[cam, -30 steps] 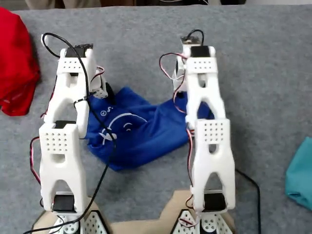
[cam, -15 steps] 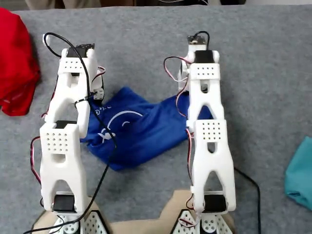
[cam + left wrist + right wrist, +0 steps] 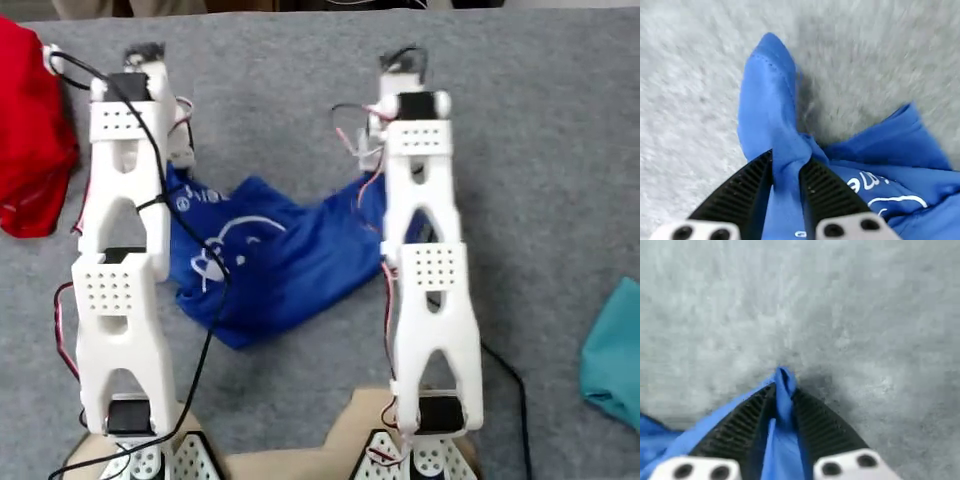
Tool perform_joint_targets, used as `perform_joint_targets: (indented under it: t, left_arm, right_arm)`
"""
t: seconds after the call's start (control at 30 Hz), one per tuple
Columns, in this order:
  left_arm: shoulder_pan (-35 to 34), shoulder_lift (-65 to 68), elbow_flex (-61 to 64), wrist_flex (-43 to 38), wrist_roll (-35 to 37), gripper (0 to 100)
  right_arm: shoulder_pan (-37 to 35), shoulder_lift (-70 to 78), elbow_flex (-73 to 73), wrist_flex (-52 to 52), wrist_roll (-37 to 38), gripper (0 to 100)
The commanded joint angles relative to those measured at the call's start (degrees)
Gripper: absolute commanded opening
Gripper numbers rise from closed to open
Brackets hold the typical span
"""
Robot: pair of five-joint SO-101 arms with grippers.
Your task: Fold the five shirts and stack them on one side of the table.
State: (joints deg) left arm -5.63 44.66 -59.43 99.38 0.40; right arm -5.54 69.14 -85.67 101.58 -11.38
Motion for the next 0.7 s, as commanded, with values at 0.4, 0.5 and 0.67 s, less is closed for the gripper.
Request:
perform_joint_targets:
  t: [0.4, 0.5, 0.67]
  left_arm:
    - [-1.6, -1.2, -22.2, 1.3, 0.1, 2]
    - [-3.3, -1.2, -23.6, 1.3, 0.1, 2]
    - [-8.1, -1.2, -21.5, 1.3, -0.1, 2]
  right_arm:
    - [2.2, -33.1, -0.6, 0.5, -5.6, 0.5]
    - [4.3, -38.5, -0.6, 0.5, -6.0, 0.5]
    - [7.8, -44.8, 0.1, 0.8, -5.9, 0.5]
